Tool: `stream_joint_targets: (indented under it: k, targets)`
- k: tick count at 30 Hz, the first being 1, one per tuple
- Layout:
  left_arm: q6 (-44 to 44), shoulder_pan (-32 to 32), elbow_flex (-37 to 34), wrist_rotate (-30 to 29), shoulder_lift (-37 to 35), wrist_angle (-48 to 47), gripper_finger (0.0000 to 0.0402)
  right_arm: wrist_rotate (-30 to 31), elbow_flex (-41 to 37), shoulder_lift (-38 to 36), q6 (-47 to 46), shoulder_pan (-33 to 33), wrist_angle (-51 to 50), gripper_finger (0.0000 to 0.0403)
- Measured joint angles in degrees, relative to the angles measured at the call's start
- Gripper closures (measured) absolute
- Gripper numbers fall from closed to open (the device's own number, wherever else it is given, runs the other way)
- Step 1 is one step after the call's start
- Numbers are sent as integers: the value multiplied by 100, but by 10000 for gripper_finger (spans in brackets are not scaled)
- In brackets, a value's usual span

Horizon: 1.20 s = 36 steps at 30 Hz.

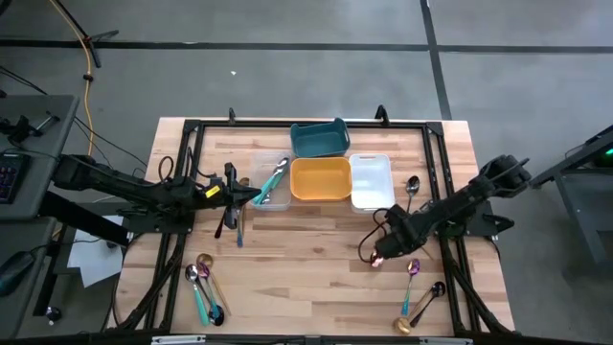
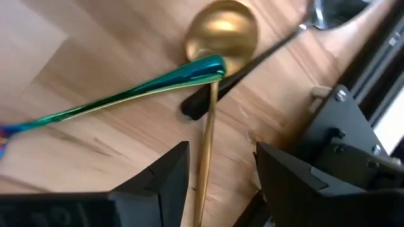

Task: Sort silverware by color (type)
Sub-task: Put the gold color spoon in the green bin

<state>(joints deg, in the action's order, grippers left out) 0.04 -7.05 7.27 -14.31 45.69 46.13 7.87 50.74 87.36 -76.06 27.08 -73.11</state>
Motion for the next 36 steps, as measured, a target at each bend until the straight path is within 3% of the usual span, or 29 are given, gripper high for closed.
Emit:
stream_joint_targets:
  k: [6, 9, 14, 36]
  targets:
    - [-81, 2, 0, 1, 0, -2, 401, -465, -470, -384, 538, -240, 631, 229]
    - [-101, 1, 0, 3, 0, -4, 401, -758, -1069, -695, 487, -342, 1034, 239]
    - [-98, 0, 0, 22, 0, -3, 401, -748, -1568, -1131, 140, -386, 1204, 263]
    - [-193, 0, 0, 22, 0, -2, 401, -662, -1611, -1278, 174, -386, 2104, 279]
